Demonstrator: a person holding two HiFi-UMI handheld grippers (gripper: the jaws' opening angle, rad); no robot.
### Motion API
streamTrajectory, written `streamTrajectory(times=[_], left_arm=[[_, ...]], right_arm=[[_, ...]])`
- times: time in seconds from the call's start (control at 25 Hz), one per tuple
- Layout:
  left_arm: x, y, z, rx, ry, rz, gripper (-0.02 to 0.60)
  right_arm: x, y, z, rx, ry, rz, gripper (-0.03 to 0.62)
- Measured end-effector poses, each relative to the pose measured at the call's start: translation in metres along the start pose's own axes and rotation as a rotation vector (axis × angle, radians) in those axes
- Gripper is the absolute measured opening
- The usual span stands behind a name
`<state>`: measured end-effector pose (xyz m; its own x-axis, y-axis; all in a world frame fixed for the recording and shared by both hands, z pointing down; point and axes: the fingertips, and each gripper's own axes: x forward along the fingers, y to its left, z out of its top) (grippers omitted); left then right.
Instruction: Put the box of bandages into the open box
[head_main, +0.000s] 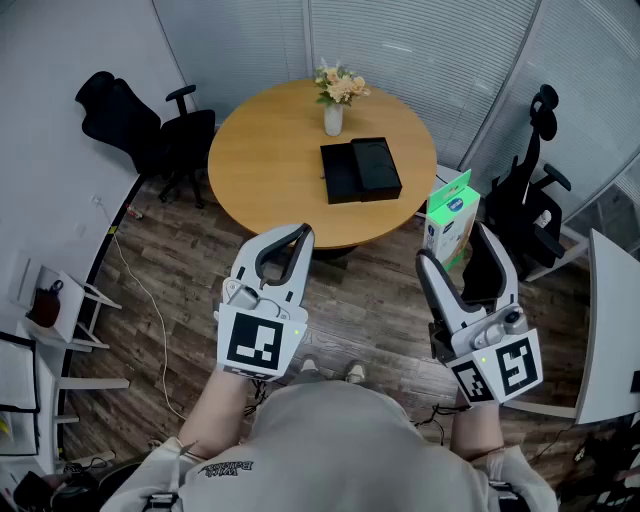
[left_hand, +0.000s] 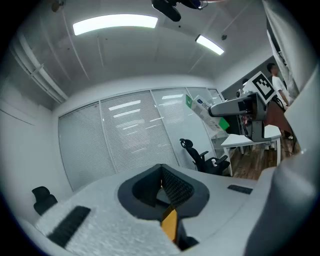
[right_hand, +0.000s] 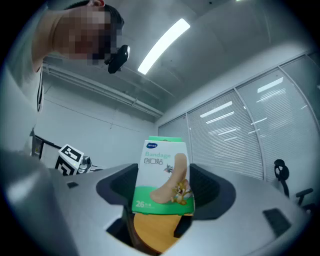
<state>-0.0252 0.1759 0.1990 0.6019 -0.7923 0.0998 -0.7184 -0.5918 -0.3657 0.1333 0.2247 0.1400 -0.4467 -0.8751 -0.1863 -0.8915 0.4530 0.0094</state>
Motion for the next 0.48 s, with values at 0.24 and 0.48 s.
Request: streamTrajectory(times=[0.24, 0.48], left_arm=[[0.002, -0.003, -0.003, 0.002, -0.002, -0.006, 0.021], [0.004, -0.009, -0.006, -0.018, 0.017, -0.012, 0.021]], right_arm=[[0.002, -0.004, -0.006, 0.019, 0.002, -0.006, 0.311], [0.002, -0.013, -0.021, 0.001, 0.055, -0.015, 0.311]])
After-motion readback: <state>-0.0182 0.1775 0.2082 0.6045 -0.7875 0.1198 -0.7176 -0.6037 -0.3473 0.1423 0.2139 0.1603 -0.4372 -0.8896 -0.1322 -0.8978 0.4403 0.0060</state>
